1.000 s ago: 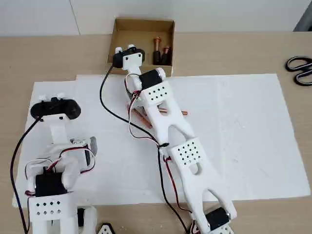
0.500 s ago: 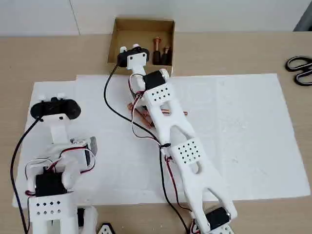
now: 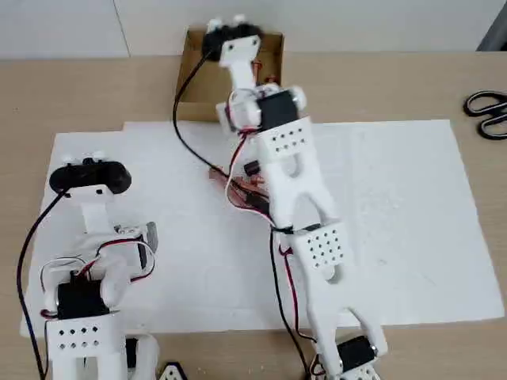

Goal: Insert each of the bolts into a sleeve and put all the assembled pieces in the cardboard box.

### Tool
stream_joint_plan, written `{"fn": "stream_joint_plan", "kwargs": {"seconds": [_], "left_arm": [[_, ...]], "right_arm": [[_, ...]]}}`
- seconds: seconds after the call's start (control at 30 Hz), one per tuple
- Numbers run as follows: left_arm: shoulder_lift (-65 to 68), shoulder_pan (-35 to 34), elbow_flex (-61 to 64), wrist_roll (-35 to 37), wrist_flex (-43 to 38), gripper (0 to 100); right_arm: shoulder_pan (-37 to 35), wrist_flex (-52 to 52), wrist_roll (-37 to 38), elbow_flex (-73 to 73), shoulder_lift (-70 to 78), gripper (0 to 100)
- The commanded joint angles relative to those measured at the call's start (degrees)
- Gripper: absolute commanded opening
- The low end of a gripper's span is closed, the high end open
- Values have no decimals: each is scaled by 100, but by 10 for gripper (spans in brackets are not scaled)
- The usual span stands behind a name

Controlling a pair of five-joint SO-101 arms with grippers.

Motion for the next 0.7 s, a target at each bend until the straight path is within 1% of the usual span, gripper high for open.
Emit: {"fn": "stream_joint_plan", "kwargs": {"seconds": [0.0, 0.13, 0.23, 0.37, 0.53, 0.67], "left_arm": [[-62, 0, -40, -26, -141, 181], [-62, 0, -40, -26, -141, 181], [-62, 0, -40, -26, -141, 181], [-62, 0, -40, -18, -141, 181], [-62, 0, -31, -18, -141, 181], [-62, 0, -22, -18, -141, 181]], "right_arm": [[259, 136, 9, -299, -936, 3], [462, 171, 334, -149, -1385, 3], [611, 198, 396, 615, -1859, 3], [769, 207, 396, 2295, -2914, 3], [989, 163, 360, 4985, -4382, 3], [1297, 145, 343, 6602, -5077, 6]]}}
